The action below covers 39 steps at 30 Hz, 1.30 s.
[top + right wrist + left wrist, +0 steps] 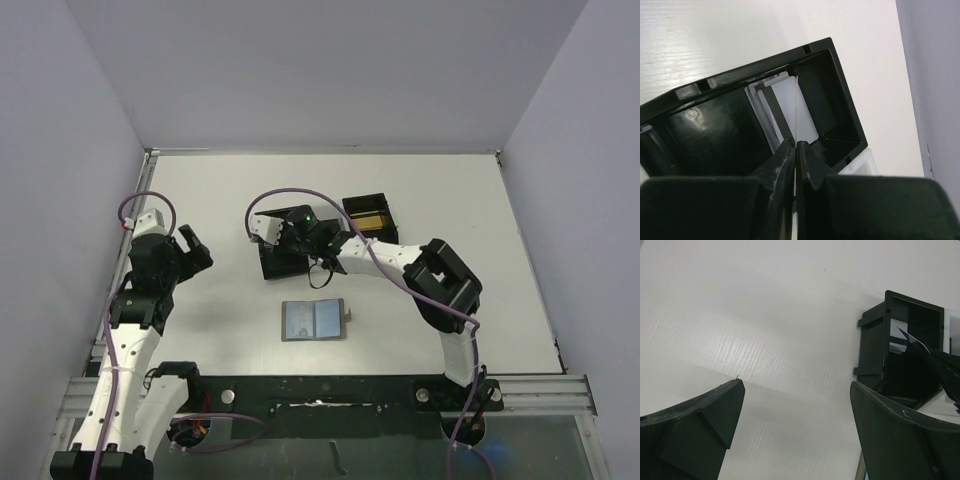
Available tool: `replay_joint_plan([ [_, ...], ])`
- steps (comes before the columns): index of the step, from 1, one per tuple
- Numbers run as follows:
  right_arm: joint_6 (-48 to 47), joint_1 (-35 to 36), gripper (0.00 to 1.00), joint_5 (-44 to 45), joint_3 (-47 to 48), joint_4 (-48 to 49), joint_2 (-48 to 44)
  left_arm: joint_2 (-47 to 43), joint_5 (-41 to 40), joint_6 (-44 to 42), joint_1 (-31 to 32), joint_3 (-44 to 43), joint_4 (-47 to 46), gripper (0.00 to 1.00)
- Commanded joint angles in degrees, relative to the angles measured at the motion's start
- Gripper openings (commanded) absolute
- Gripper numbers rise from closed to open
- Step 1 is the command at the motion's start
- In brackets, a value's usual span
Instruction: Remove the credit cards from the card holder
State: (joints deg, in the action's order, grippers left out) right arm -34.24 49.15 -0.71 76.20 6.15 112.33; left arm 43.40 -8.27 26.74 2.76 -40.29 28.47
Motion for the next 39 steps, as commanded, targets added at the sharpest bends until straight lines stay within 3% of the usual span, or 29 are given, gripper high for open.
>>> replay_joint_plan([
  [1, -6.14, -0.45, 0.0, 4.25, 5.86, -0.17, 2.19, 0.05, 4.54, -0.7, -1.73, 0.13, -3.86, 0.87],
  [9, -11.38, -0.56, 0.0, 5.84, 10.29, -1.39, 8.03, 0.83, 6.38, -0.93, -2.46, 0.07, -4.01, 0.87],
  [19, -14.4, -0.3, 0.07, 8.96, 11.87, 0.51, 11.86, 0.64, 7.09, -0.99, -3.41, 0.15, -4.23, 0.87],
  [27, -13.46, -0.51, 0.25, 6.22, 10.02, -0.12, 10.91, 1.28, 8.43, -1.21, -3.92, 0.17, -4.56, 0.87],
  [39, -10.81, -0.54, 0.37, 1.56, 10.69, -3.41, 8.58, 1.71, 9.28, -1.34, -4.06, 0.33, -4.65, 0.87],
])
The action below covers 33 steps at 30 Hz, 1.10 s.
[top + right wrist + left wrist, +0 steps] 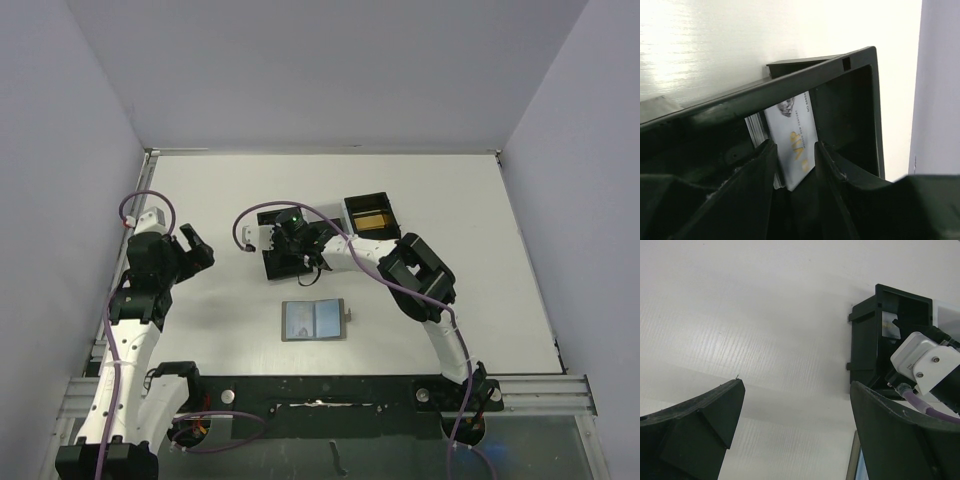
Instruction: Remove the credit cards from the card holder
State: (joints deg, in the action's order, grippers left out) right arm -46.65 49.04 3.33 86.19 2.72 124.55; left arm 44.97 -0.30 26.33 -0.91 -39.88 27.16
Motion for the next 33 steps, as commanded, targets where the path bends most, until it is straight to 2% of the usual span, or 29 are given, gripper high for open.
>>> replay_joint_plan([
  [1, 1.83, -0.43, 0.38, -2.68, 0.77, -0.18, -3.76, 0.26, 1.43, -0.97, -0.41, -0.18, -3.34, 0.87],
  [11, 6.99, -1.21, 0.41, -3.86, 0.25, 1.22, -6.37, 0.91, 2.01, -1.02, -0.41, -0.19, -3.34, 0.87],
  [16, 13.28, -1.33, 0.43, -5.16, -4.17, 6.71, -13.29, 0.91, 2.21, -1.25, -0.41, -0.05, -3.34, 0.87],
  [20, 20.45, -1.23, 0.47, -2.54, -12.38, 15.34, -21.94, 0.8, 2.94, -1.62, -0.42, 0.16, -3.79, 0.87],
  [24, 32.79, -1.36, 0.57, 6.08, -21.83, 21.13, -31.64, 1.2, 4.27, -2.28, -0.35, 0.35, -4.2, 0.87],
  [26, 39.58, -1.36, 0.64, 9.64, -24.27, 18.15, -35.54, 1.46, 4.4, -2.41, -0.36, 0.33, -4.14, 0.87],
  [29, 48.7, -1.47, 0.82, 12.79, -26.67, 11.15, -40.64, 1.72, 4.75, -2.57, -0.32, 0.41, -4.13, 0.87],
  [32, 55.22, -1.92, 0.98, 9.83, -31.97, 8.0, -45.51, 1.91, 4.97, -2.68, -0.35, 0.5, -4.22, 0.87],
  [33, 56.97, -1.94, 0.98, 8.5, -34.04, 8.21, -47.01, 2.0, 4.99, -2.68, -0.34, 0.55, -4.29, 0.87],
])
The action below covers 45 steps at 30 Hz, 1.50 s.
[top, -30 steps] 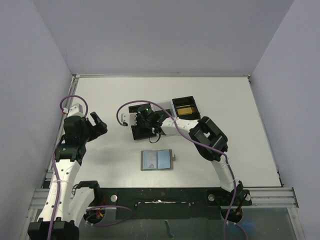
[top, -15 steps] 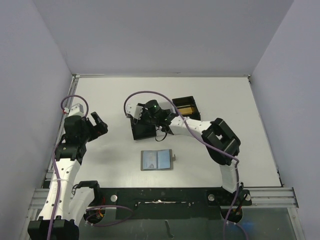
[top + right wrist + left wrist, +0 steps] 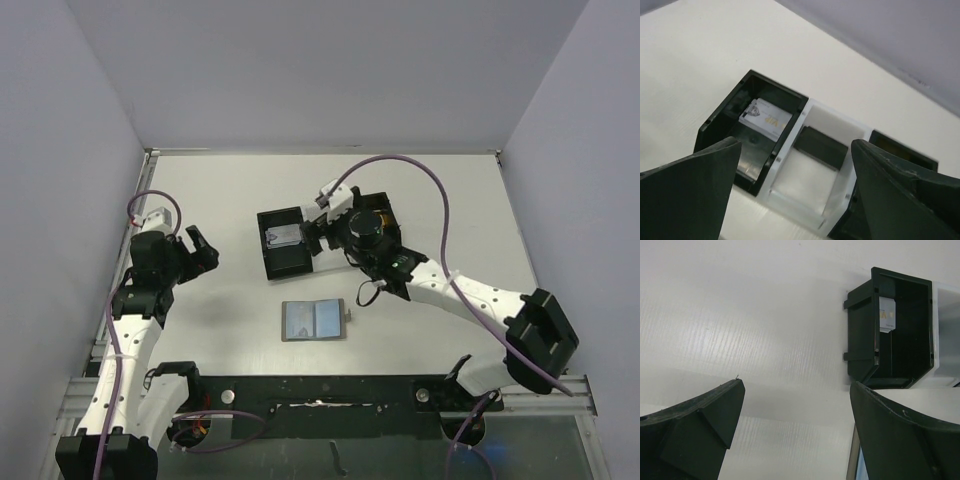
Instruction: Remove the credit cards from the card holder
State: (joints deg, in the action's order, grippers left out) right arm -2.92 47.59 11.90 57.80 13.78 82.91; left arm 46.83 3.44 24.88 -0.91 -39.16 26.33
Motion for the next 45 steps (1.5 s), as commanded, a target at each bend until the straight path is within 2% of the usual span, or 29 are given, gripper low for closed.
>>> replay_joint_plan([
  [1, 15.71, -0.49, 0.98, -0.94, -7.83, -2.4, -7.0, 0.26, 1.29, -1.24, -0.34, -0.21, -3.4, 0.87],
  [8, 38.61, -1.05, 0.98, -3.06, -24.57, 6.51, -17.81, 1.02, 1.05, -1.32, -0.19, -0.23, -3.12, 0.87],
  [12, 44.0, -1.28, 0.97, -7.08, -31.25, 11.54, -20.17, 1.4, 0.99, -1.32, -0.1, -0.31, -3.04, 0.87],
  [14, 46.92, -0.09, 0.98, -7.26, -30.56, 8.7, -19.37, 1.41, 0.99, -1.33, -0.06, -0.31, -3.04, 0.87],
  [16, 49.11, 3.32, 1.0, -2.8, -29.69, 6.02, -17.9, 1.35, 0.97, -1.3, -0.06, -0.3, -3.04, 0.87],
  [20, 53.47, 11.41, 0.87, 11.22, -25.68, -1.52, -12.45, 1.08, 0.79, -1.25, 0.02, -0.22, -2.95, 0.87],
  [24, 55.99, 16.28, 0.74, 16.25, -21.39, -4.79, -6.22, 1.07, 0.92, -1.25, 0.14, -0.22, -3.03, 0.87],
  [28, 57.37, 18.42, 0.67, 16.4, -17.55, -7.02, -1.21, 0.81, 0.79, -1.24, 0.2, -0.21, -2.9, 0.87],
  [34, 60.62, 19.33, 0.61, 17.28, -10.07, -17.3, 6.09, 0.45, 0.87, -1.24, 0.29, -0.17, -2.95, 0.87],
  [45, 62.05, 19.31, 0.49, 14.85, -5.17, -21.82, 14.8, 0.2, 1.01, -1.24, 0.29, -0.13, -3.0, 0.87],
])
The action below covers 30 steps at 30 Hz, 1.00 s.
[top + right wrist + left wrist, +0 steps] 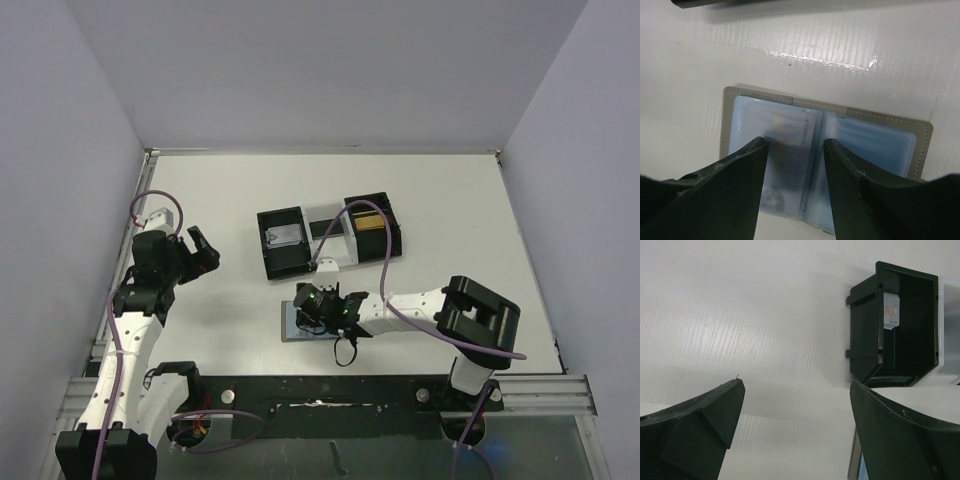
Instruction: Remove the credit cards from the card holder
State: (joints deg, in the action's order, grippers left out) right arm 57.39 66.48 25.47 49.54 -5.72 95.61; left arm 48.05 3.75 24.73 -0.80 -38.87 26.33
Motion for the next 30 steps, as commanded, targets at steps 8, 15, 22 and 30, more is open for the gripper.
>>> replay_joint_plan([
  [8, 4.63, 0.32, 0.3, 3.14, 2.98, -7.38, 5.21, -0.88, 1.04, -1.09, 0.36, -0.23, -3.21, 0.87],
  [15, 3.87, -1.16, 0.11, -1.14, -2.3, 0.54, 2.57, -0.25, 4.12, -1.53, 0.48, -0.03, -4.26, 0.87],
  [22, 6.3, -6.74, 0.0, -11.88, -13.35, 16.73, -0.84, 1.57, 21.36, -1.22, 2.72, 0.99, -9.78, 0.77],
  [30, 9.18, -9.82, 0.0, -15.84, -18.98, 23.19, -2.21, 1.05, 23.4, 12.56, 19.75, 9.8, -22.14, 0.62],
])
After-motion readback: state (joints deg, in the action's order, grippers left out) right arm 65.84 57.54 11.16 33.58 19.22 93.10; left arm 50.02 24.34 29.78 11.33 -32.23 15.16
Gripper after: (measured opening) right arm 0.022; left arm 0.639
